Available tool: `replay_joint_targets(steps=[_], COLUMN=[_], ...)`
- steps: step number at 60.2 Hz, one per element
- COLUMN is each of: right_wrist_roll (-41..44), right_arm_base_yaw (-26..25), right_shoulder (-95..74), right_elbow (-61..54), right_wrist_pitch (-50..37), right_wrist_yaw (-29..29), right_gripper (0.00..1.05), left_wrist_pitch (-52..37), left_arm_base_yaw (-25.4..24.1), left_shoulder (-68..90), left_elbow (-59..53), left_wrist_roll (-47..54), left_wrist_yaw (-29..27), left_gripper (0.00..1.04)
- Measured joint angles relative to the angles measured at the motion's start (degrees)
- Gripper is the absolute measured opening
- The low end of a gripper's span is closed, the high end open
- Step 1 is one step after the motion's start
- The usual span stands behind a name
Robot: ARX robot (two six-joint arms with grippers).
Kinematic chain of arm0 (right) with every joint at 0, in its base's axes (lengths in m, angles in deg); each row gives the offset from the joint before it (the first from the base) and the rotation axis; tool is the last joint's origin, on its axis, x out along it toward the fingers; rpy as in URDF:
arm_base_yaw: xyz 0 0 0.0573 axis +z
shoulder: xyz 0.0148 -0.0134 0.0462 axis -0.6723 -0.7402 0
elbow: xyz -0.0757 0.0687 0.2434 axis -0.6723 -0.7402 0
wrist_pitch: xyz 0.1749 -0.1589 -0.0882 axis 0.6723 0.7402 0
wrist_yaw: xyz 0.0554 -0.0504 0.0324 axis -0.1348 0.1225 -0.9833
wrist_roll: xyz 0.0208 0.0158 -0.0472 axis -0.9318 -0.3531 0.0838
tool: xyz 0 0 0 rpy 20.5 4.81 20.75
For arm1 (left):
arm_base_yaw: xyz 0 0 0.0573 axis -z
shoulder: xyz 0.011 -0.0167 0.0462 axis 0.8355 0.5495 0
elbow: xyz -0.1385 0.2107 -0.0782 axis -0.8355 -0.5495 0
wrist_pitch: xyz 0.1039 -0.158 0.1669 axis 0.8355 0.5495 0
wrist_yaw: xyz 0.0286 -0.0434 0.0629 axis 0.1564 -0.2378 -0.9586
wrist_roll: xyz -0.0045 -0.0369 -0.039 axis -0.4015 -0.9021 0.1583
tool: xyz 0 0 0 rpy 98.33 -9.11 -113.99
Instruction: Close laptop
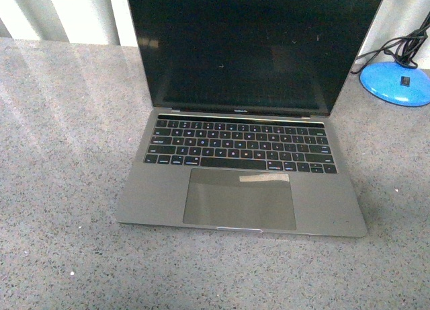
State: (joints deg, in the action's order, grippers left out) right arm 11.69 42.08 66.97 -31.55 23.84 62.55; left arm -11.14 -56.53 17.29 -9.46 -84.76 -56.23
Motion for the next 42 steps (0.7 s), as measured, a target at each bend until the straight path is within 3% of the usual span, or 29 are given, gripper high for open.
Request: replay_joint_targets(steps=[42], right_wrist_roll=[0.00], right_arm_base_yaw=[0.00], right_shoulder=[0.00], right_elbow=[0.00], right_wrist_pitch=[0.00], right_wrist_yaw=[0.00], right_gripper=[0.95], left_wrist_pitch=[0.00], left_arm_base_yaw=[0.00], left_shoulder=[0.00], left_elbow=[0.00], left_wrist_roll=[0.00], left_wrist_yaw=[0.00], left_gripper=[0.98])
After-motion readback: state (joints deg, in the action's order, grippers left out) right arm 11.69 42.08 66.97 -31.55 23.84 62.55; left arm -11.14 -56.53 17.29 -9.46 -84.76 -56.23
